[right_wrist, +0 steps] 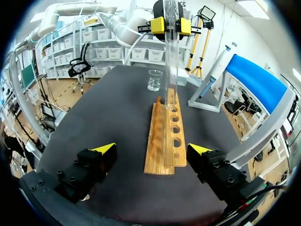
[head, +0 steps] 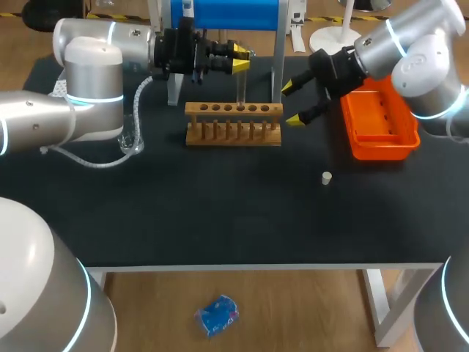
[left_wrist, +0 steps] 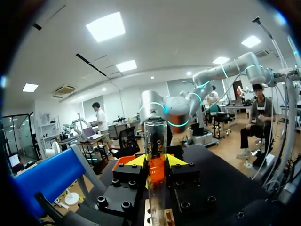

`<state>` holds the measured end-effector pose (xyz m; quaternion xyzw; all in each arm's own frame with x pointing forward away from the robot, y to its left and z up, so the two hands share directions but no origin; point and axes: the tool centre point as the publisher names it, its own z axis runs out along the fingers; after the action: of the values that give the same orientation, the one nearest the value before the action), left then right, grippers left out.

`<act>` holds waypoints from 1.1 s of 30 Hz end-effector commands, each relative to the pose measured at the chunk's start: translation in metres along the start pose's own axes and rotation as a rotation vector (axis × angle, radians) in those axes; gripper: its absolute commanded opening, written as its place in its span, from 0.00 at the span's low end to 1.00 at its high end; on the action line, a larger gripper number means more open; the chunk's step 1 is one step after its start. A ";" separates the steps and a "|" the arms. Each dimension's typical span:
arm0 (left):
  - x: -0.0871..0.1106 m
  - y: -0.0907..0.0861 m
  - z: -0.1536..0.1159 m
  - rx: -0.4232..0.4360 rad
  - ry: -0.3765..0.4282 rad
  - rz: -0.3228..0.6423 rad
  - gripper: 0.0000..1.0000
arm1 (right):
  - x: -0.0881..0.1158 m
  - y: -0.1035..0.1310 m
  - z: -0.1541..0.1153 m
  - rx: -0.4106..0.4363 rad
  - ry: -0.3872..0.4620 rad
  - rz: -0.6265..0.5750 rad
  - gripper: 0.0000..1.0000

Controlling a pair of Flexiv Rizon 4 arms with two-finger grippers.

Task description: Invert the test tube, pick up the pipette, mount the tip to pipette, aspirate from beaker and dispense into the tube, eject the tip, return the pipette, and cap with the stopper.

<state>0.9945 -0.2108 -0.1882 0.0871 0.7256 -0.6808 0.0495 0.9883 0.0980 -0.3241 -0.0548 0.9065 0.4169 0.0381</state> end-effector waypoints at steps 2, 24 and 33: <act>-0.007 0.008 0.000 0.003 0.015 -0.007 0.00 | -0.001 0.000 -0.001 0.002 0.002 -0.001 1.00; -0.013 0.028 -0.001 -0.009 0.004 -0.029 0.00 | -0.001 0.000 -0.001 0.002 0.002 -0.001 1.00; -0.013 0.033 0.000 -0.024 0.005 -0.029 0.00 | -0.001 0.000 -0.001 0.002 0.002 -0.001 1.00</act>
<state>1.0112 -0.2089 -0.2170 0.0762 0.7349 -0.6726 0.0405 0.9881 0.0977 -0.3236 -0.0549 0.9067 0.4165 0.0380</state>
